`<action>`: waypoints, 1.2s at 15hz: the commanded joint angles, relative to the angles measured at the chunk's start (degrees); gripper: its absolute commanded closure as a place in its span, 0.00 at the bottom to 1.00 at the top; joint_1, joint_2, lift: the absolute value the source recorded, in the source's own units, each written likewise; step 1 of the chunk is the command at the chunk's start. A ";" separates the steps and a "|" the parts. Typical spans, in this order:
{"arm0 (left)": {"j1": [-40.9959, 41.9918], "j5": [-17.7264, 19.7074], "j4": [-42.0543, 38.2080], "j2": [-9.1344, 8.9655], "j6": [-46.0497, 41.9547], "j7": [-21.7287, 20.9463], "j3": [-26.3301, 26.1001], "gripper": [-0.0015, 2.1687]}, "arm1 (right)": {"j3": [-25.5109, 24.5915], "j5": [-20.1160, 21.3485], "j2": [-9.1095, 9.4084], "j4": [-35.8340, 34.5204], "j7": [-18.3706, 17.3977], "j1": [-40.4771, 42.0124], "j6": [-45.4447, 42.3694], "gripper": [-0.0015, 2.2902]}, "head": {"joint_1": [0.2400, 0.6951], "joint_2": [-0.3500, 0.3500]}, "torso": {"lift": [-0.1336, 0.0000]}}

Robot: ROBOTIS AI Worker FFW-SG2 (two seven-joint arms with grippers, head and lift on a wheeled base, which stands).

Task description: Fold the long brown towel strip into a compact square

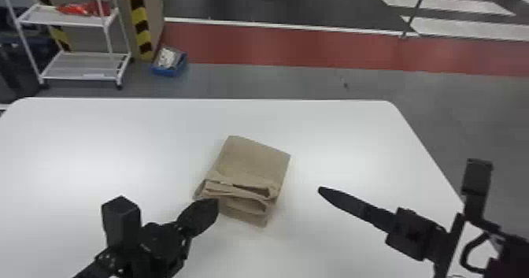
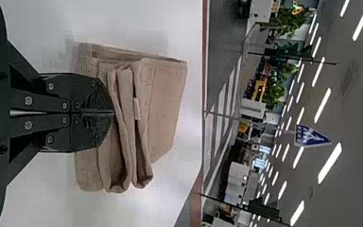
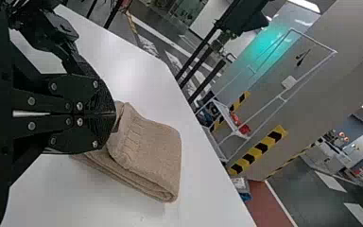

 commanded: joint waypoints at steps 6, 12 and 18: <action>-8.52 -5.05 10.34 -0.53 -6.77 6.16 -1.36 0.84 | -5.15 -2.09 0.05 -0.12 1.87 0.53 3.52 0.89 | 1.00 0.29 | 0.07; -9.93 -6.89 14.30 -1.32 -5.89 5.98 -1.27 0.84 | -9.81 -3.94 0.05 -0.73 3.28 0.26 7.38 0.89 | 1.00 0.27 | 0.07; 0.01 -6.63 0.85 -0.97 0.61 5.54 -1.80 0.84 | -8.23 -3.50 0.05 -0.73 2.75 -0.88 7.91 0.89 | 1.00 0.23 | 0.07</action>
